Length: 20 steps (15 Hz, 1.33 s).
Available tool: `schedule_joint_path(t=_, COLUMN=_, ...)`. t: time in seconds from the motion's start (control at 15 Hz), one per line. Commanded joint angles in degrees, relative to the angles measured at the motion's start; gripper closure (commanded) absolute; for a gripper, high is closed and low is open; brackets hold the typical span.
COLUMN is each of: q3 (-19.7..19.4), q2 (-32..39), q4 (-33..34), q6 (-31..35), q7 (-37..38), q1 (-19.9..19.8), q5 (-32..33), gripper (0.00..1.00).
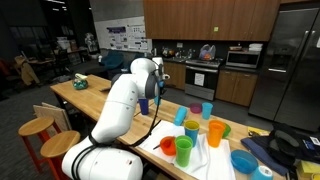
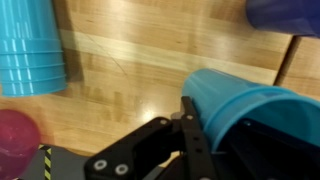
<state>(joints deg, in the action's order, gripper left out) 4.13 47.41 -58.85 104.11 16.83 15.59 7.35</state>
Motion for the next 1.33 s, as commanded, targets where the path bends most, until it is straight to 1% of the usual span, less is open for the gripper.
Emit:
schedule_joint_path(t=0.0, q3=2.25, q2=2.48, q4=4.25, q6=1.77, q7=-2.12, q1=-1.56, q5=-3.84, gripper=0.99)
schedule_joint_path(t=0.2, q3=2.83, q2=4.20, q4=5.57, q6=1.16, q7=-3.03, q1=-2.06, q5=-5.42, gripper=0.99)
schedule_joint_path(t=0.33, q3=2.51, q2=5.84, q4=6.71, q6=0.54, q7=-3.28, q1=-1.86, q5=-5.32, gripper=0.99)
schedule_joint_path(t=0.47, q3=0.55, q2=8.00, q4=8.63, q6=-0.08, q7=-4.21, q1=-0.73, q5=-4.49, gripper=0.99)
schedule_joint_path(t=0.67, q3=-0.23, q2=11.20, q4=12.28, q6=-1.72, q7=-5.65, q1=0.09, q5=-3.58, gripper=0.99)
schedule_joint_path(t=0.73, q3=0.84, q2=8.32, q4=7.35, q6=1.05, q7=-4.17, q1=-0.90, q5=-4.13, gripper=0.95)
schedule_joint_path(t=0.93, q3=0.59, q2=9.60, q4=9.77, q6=-0.35, q7=-4.98, q1=-0.57, q5=-4.06, gripper=0.95)
schedule_joint_path(t=1.27, q3=0.53, q2=9.90, q4=10.30, q6=-0.65, q7=-5.06, q1=-0.48, q5=-4.06, gripper=0.95)
